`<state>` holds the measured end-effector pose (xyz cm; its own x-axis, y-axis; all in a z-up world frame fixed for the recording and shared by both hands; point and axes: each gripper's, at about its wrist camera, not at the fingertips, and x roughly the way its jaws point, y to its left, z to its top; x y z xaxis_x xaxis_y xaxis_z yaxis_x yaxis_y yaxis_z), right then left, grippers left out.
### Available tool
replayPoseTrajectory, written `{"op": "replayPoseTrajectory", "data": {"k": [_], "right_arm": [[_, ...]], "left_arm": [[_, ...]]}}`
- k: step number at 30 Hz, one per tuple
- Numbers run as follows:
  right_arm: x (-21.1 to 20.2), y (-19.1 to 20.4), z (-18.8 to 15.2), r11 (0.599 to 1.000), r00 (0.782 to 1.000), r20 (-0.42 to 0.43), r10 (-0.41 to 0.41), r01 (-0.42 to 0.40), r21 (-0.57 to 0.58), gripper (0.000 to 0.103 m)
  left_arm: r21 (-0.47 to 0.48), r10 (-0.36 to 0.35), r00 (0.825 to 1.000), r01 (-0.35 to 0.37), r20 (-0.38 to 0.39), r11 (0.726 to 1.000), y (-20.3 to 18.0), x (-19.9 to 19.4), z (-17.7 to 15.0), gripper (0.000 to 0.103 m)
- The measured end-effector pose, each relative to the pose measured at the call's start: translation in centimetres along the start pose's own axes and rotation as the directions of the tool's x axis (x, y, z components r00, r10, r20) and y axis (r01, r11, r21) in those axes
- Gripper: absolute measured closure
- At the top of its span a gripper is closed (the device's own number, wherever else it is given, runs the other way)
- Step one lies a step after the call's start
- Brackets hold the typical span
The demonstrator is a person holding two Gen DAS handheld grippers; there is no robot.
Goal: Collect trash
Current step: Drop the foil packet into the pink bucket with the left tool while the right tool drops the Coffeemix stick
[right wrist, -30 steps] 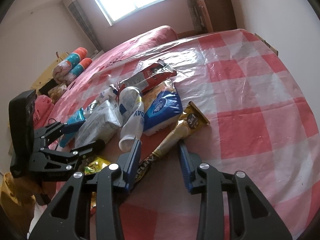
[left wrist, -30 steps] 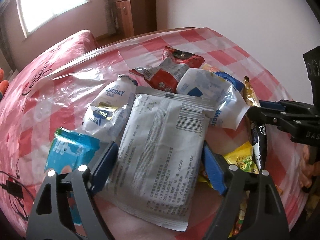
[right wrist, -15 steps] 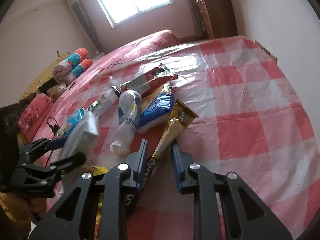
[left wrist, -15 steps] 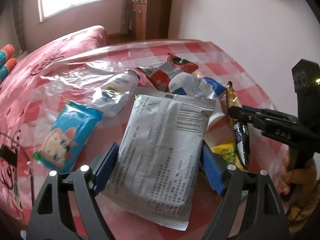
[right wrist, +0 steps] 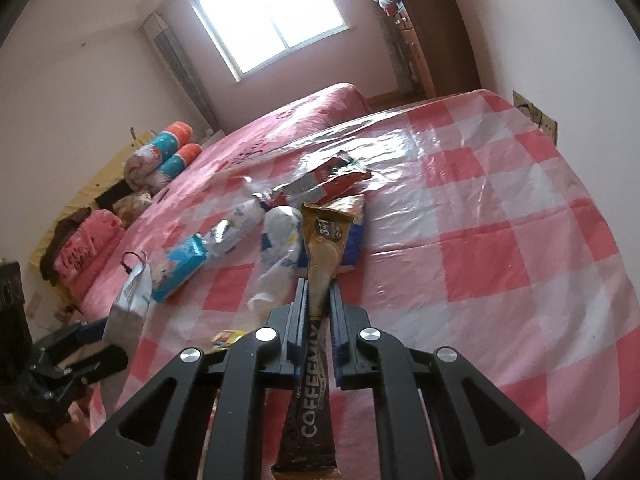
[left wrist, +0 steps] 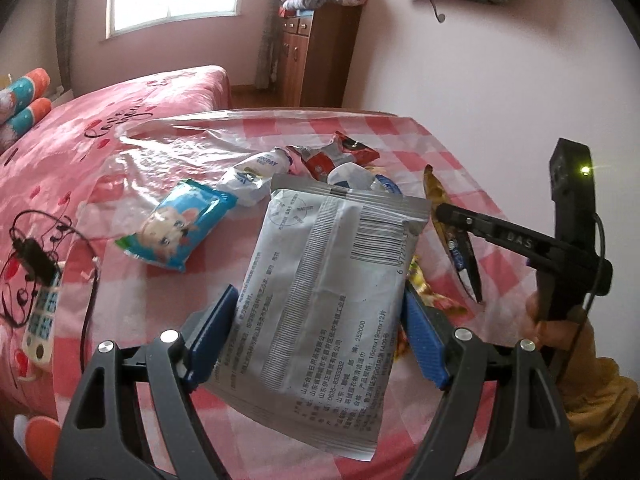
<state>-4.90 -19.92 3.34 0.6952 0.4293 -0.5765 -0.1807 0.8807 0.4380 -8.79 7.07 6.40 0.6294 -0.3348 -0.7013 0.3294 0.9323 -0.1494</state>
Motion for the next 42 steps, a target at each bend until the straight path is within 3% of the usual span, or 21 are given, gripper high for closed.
{"op": "replayPoseTrajectory", "data": {"k": [15, 30, 36, 42], "right_arm": [[-2.8, 5.1, -0.2, 0.986, 0.986, 0.019, 0.164, -0.164, 0.026, 0.092], [-2.9, 16.0, -1.5, 0.944, 0.957, -0.052, 0.286, -0.29, -0.158, 0.092], [-1.3, 21.5, -3.0, 0.9, 0.922, -0.14, 0.362, -0.385, -0.204, 0.092], [1.1, 26.5, -5.1, 0.845, 0.872, -0.253, 0.419, -0.477, -0.242, 0.092]], "left_arm": [[-0.071, 0.029, 0.998, -0.026, 0.05, 0.997, 2.3, -4.4, -3.2, 0.023], [-0.179, 0.125, 0.985, -0.102, 0.122, 0.978, 7.1, -9.7, -6.3, 0.023], [-0.284, 0.231, 0.963, -0.185, 0.137, 0.941, 10.8, -12.5, -8.7, 0.023], [-0.414, 0.364, 0.929, -0.306, 0.069, 0.858, 15.5, -14.8, -12.7, 0.023]]}}
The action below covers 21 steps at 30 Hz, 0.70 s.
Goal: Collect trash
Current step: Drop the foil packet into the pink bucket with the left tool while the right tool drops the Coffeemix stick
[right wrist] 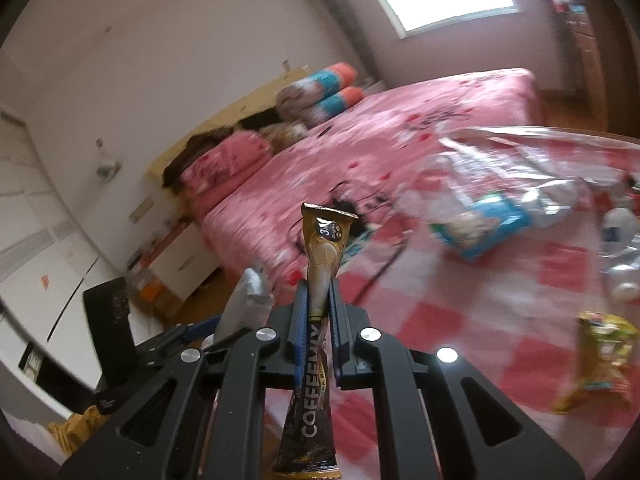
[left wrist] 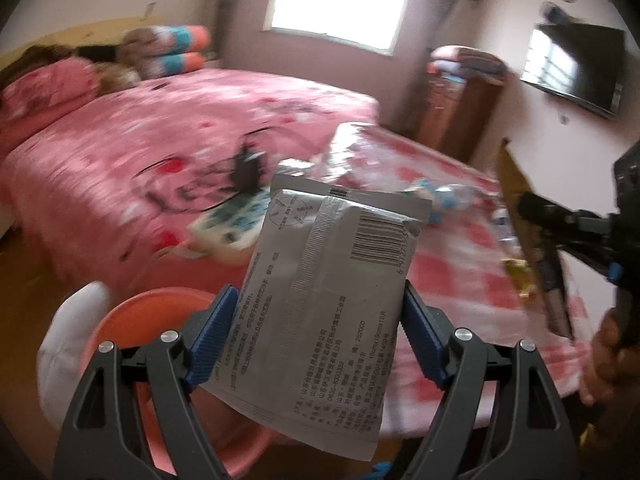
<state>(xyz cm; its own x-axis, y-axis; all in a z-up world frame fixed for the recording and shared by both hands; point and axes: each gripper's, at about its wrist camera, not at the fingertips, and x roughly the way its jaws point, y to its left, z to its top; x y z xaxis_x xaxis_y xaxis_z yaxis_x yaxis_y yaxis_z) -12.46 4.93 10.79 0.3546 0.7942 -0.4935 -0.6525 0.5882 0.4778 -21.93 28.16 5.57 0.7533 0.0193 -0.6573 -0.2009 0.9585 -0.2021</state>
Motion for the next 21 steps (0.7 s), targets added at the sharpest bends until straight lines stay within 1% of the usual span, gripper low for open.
{"op": "replayPoseTrajectory", "data": {"k": [5, 10, 15, 18, 19, 20, 21], "right_arm": [[3.6, 3.2, -0.5, 0.997, 0.994, -0.084, 0.073, -0.076, -0.033, 0.092], [7.3, 6.2, -0.7, 0.989, 0.98, -0.157, 0.121, -0.133, -0.07, 0.092], [10.5, 8.7, -1.5, 0.98, 0.966, -0.216, 0.144, -0.169, -0.102, 0.092], [12.6, 9.6, -2.0, 0.978, 0.955, -0.253, 0.153, -0.183, -0.101, 0.089], [13.6, 9.7, -2.2, 0.979, 0.948, -0.276, 0.155, -0.185, -0.088, 0.086], [14.1, 9.6, -2.3, 0.978, 0.943, -0.289, 0.167, -0.195, -0.072, 0.069], [14.3, 9.3, -2.4, 0.978, 0.938, -0.296, 0.18, -0.204, -0.051, 0.059]], "left_arm": [[-0.091, 0.092, 0.995, -0.095, -0.037, 0.991, 4.4, 0.3, -1.6, 0.023], [-0.16, 0.152, 0.985, -0.162, -0.077, 0.974, 8.1, 0.7, -3.7, 0.023], [-0.199, 0.175, 0.979, -0.193, -0.103, 0.961, 10.2, 1.2, -4.8, 0.023], [-0.202, 0.201, 0.972, -0.222, -0.122, 0.954, 11.1, 1.6, -5.6, 0.022], [-0.202, 0.211, 0.969, -0.235, -0.13, 0.951, 11.5, 1.8, -5.9, 0.021], [-0.206, 0.225, 0.964, -0.25, -0.139, 0.946, 11.9, 1.9, -6.2, 0.02], [-0.209, 0.23, 0.963, -0.257, -0.143, 0.944, 12.1, 1.9, -6.3, 0.02]]}}
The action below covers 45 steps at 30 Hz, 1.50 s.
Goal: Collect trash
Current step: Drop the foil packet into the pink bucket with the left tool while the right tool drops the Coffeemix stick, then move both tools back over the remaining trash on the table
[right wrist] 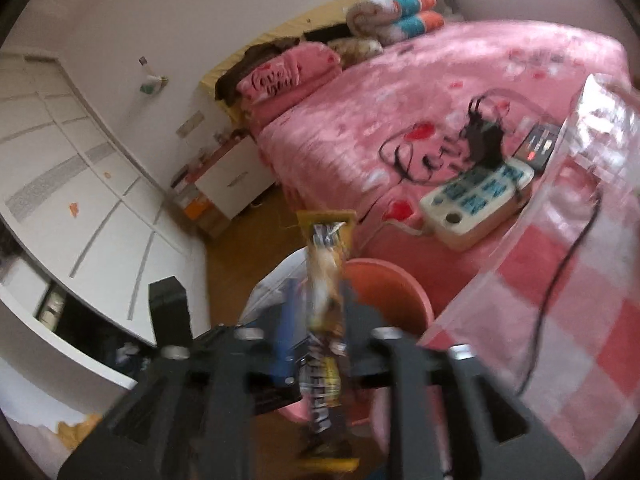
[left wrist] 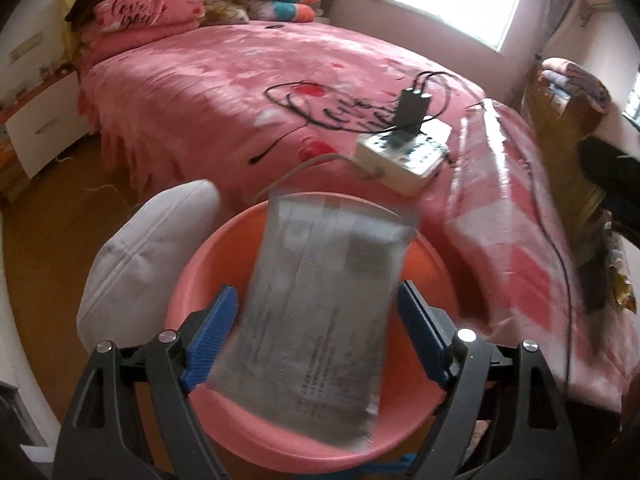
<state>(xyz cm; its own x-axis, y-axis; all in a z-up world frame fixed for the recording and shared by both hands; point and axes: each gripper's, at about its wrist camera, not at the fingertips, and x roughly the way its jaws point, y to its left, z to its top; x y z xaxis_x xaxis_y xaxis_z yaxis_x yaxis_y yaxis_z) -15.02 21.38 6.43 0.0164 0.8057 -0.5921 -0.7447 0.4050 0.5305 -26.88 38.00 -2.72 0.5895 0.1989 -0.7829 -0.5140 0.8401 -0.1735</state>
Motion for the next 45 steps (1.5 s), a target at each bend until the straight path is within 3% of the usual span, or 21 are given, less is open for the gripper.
{"op": "replayPoseTrajectory", "data": {"k": [1, 2, 4, 7, 9, 13, 29, 45], "right_arm": [[-0.1, -0.4, -0.1, 1.0, 1.0, 0.008, -0.001, 0.001, 0.018, 0.041], [-0.5, -0.6, -0.2, 1.0, 1.0, 0.023, -0.01, 0.01, 0.025, 0.035], [-1.3, -0.9, -0.4, 0.999, 0.999, 0.043, -0.032, 0.031, 0.026, 0.034], [-3.0, -1.7, -0.5, 0.996, 0.992, 0.097, -0.082, 0.079, 0.035, 0.023], [-4.1, -2.3, -0.7, 0.994, 0.986, 0.128, -0.109, 0.105, 0.044, 0.021], [-6.8, -3.8, -1.5, 0.981, 0.96, 0.204, -0.192, 0.183, 0.063, 0.013], [-13.8, -8.2, -4.7, 0.919, 0.855, 0.338, -0.394, 0.363, 0.155, 0.009], [-18.5, -12.7, -6.5, 0.886, 0.804, 0.376, -0.46, 0.387, 0.256, 0.009]], "left_arm": [[-0.007, 0.009, 1.0, -0.009, -0.002, 1.0, 0.4, 0.1, -0.1, 0.02], [-0.008, 0.016, 1.0, -0.016, -0.001, 1.0, 0.6, 0.1, -0.1, 0.019], [-0.006, 0.037, 0.999, -0.037, 0.004, 0.999, 0.8, 0.1, -0.1, 0.019], [0.008, 0.058, 0.998, -0.058, 0.016, 0.998, 0.8, 0.0, 0.0, 0.019], [0.022, 0.065, 0.997, -0.066, 0.03, 0.998, 0.4, -0.2, 0.1, 0.019], [0.07, 0.077, 0.995, -0.081, 0.059, 0.994, -1.0, -0.9, 0.4, 0.019], [0.227, -0.069, 0.991, 0.041, 0.117, 0.973, -9.8, -3.7, 1.9, 0.019], [0.362, -0.144, 0.983, 0.093, 0.115, 0.928, -17.9, -4.7, 1.8, 0.019]]}}
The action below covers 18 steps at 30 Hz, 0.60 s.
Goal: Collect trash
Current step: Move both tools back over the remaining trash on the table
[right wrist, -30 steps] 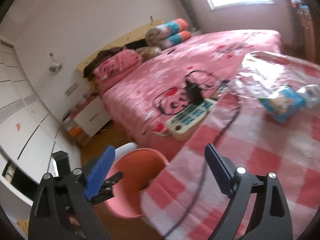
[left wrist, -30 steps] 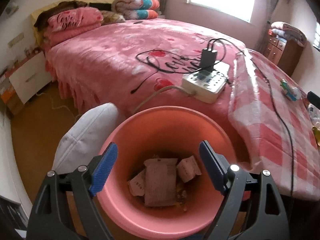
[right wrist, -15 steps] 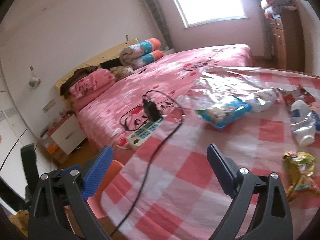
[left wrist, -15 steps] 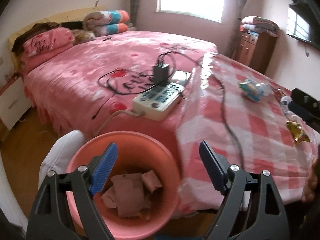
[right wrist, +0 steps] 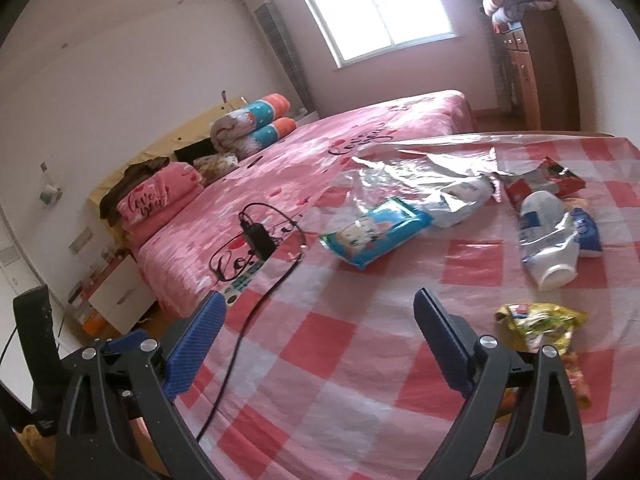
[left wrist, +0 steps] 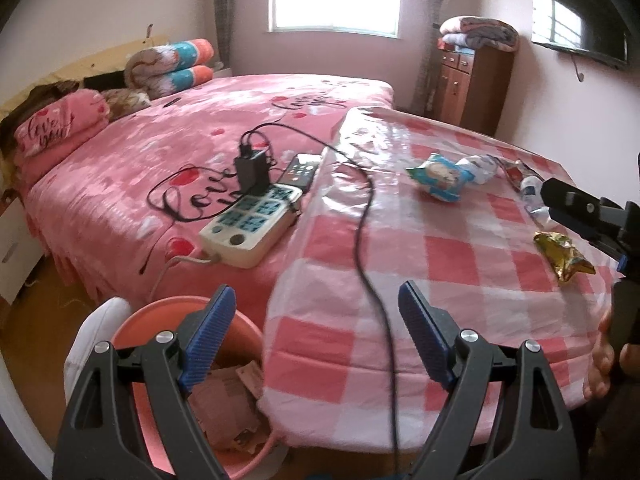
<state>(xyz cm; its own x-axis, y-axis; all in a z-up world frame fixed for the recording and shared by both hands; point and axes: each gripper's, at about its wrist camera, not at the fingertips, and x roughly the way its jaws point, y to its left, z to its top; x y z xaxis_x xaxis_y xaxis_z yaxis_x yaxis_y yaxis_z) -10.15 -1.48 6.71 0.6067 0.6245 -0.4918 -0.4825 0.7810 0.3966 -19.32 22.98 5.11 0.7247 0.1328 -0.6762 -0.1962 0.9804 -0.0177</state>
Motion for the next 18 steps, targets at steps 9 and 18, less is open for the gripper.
{"op": "replayPoseTrajectory", "data": {"k": [9, 18], "right_arm": [[-1.3, -3.2, 0.5, 0.998, 0.999, 0.022, -0.037, 0.036, 0.05, 0.009], [-3.1, -6.9, 1.0, 0.99, 0.998, 0.042, -0.051, 0.045, 0.134, 0.009]], "left_arm": [[0.066, -0.037, 0.999, 0.037, 0.007, 0.997, -3.9, 0.1, 1.1, 0.019], [0.126, -0.064, 0.998, 0.063, 0.006, 0.99, -7.1, 0.3, 1.8, 0.019]]}}
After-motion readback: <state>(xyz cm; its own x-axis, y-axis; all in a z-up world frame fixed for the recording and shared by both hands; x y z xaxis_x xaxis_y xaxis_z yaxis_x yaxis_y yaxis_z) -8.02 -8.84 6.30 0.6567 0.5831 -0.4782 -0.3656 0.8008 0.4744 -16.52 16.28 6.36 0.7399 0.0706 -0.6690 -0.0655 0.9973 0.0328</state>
